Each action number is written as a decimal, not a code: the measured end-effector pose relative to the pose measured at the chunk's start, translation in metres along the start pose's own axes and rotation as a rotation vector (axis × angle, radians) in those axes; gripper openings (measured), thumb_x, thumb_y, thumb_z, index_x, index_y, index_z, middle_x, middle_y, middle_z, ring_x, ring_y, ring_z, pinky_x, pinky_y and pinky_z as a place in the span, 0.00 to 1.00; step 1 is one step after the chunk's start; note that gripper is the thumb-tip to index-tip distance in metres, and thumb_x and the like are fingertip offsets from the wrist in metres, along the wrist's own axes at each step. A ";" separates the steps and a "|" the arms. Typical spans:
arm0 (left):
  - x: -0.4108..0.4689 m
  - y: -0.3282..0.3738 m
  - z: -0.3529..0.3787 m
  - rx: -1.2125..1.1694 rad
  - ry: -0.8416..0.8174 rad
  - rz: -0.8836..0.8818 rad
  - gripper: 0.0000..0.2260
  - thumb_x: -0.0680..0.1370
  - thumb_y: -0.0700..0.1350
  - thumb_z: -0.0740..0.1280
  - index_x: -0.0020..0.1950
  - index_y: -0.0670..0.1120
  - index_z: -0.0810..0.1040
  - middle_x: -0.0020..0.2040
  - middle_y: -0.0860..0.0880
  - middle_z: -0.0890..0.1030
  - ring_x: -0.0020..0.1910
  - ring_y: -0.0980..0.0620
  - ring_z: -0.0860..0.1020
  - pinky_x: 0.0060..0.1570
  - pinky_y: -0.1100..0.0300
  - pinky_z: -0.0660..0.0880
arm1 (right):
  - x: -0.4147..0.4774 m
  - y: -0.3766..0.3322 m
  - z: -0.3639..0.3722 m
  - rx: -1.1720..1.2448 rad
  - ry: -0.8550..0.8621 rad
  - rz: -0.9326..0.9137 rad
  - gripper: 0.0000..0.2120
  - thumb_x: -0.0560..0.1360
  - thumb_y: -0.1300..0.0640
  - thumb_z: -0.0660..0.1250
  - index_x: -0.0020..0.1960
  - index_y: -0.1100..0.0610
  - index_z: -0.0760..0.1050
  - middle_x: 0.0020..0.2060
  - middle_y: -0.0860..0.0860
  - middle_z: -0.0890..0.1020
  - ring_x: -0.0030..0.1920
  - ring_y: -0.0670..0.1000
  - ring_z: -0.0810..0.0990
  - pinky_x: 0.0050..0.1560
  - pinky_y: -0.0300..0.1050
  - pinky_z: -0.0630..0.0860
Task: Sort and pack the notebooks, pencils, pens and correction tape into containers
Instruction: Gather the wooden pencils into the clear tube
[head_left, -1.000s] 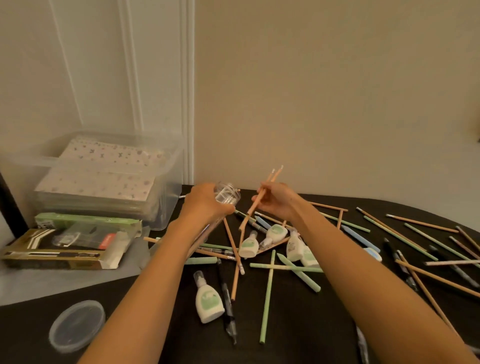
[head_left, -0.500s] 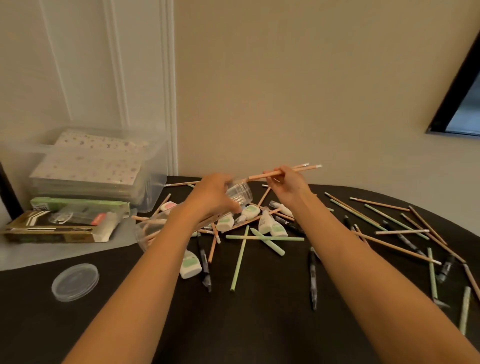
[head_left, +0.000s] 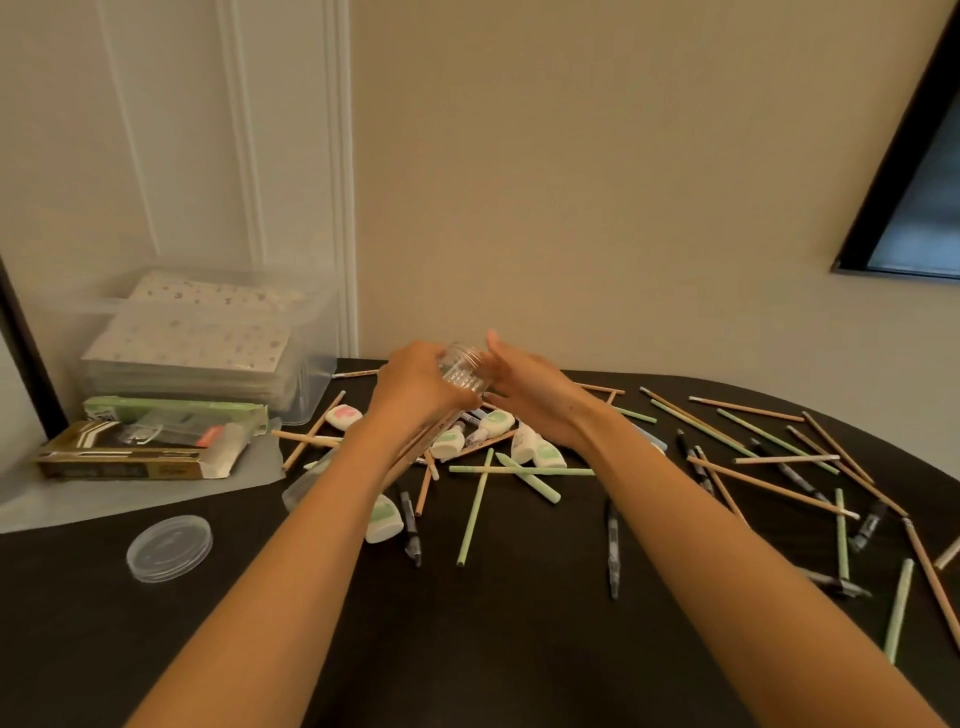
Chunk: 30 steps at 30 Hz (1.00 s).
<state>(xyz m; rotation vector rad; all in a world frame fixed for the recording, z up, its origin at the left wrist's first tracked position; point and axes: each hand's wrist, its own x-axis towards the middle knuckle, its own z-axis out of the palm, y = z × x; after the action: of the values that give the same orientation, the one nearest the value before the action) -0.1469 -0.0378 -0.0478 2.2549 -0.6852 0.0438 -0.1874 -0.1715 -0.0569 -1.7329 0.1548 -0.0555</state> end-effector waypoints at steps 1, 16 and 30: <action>0.000 -0.003 -0.002 0.011 0.026 -0.018 0.23 0.69 0.47 0.74 0.62 0.44 0.74 0.54 0.45 0.79 0.45 0.51 0.73 0.45 0.59 0.69 | 0.001 0.000 -0.001 0.045 0.001 -0.008 0.28 0.81 0.44 0.49 0.71 0.62 0.65 0.70 0.56 0.68 0.72 0.53 0.64 0.74 0.52 0.56; 0.031 -0.062 -0.017 0.186 0.154 -0.289 0.24 0.72 0.52 0.70 0.64 0.44 0.71 0.58 0.44 0.77 0.57 0.45 0.75 0.45 0.57 0.66 | 0.087 0.055 0.065 -0.807 0.181 0.118 0.12 0.75 0.59 0.65 0.55 0.66 0.77 0.51 0.61 0.81 0.51 0.57 0.80 0.53 0.50 0.76; 0.055 -0.075 -0.002 0.171 0.100 -0.265 0.27 0.73 0.54 0.70 0.67 0.43 0.68 0.62 0.43 0.75 0.60 0.44 0.74 0.54 0.53 0.71 | 0.107 0.048 0.018 -0.556 0.221 0.370 0.05 0.79 0.60 0.58 0.45 0.60 0.67 0.33 0.54 0.75 0.29 0.48 0.75 0.30 0.39 0.74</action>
<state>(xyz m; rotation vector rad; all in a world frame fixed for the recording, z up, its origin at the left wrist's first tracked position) -0.0629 -0.0200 -0.0837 2.4710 -0.3360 0.0875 -0.0824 -0.1761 -0.1127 -2.2187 0.7048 0.0763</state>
